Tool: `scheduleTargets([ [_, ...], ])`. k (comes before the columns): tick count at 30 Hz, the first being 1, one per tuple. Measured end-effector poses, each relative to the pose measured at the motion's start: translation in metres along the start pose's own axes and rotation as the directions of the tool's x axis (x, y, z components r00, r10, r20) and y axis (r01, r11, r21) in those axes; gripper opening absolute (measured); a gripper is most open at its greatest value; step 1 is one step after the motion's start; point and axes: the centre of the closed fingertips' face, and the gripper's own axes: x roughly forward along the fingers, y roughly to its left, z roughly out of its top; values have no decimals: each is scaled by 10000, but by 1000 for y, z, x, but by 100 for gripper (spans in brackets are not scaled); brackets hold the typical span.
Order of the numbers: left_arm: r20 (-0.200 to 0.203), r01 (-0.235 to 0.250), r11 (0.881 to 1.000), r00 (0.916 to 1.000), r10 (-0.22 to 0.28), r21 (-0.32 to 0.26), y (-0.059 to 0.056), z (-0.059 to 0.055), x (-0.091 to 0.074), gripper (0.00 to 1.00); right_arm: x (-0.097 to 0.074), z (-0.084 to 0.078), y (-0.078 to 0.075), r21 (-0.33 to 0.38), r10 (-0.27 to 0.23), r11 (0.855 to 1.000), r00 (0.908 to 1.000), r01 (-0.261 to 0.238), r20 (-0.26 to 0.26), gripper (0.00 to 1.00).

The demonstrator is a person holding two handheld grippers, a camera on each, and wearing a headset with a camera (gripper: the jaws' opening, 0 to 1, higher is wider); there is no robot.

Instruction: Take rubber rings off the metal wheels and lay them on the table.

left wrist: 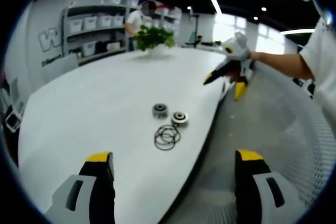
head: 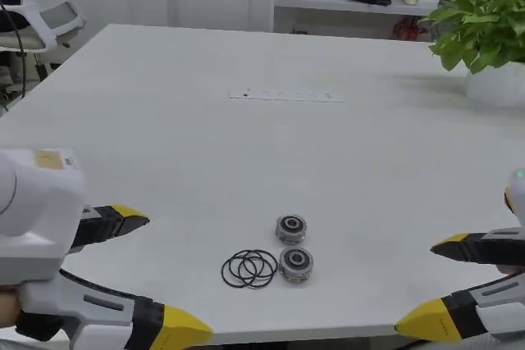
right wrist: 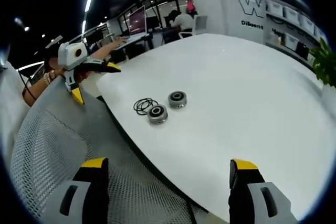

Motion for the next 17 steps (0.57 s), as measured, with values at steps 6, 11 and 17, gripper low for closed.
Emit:
scheduleTargets([
  [6, 1175, 41, 10000, 9931, -40, -6, -2, 22, -4, 97, -2, 2, -3, 844, -99, 9964, 9994, 70, 343, 88],
  [11, 4991, 677, 9932, 8664, -117, -942, -8, 98, -38, 81, -10, 15, -7, 1377, -340, 9903, 9915, 165, 1259, 74],
  [17, 7583, 891, 9956, 6471, -787, 273, -23, 156, -94, 13, -26, 40, -15, 2579, -838, 9662, 9437, -17, 3202, 54],
])
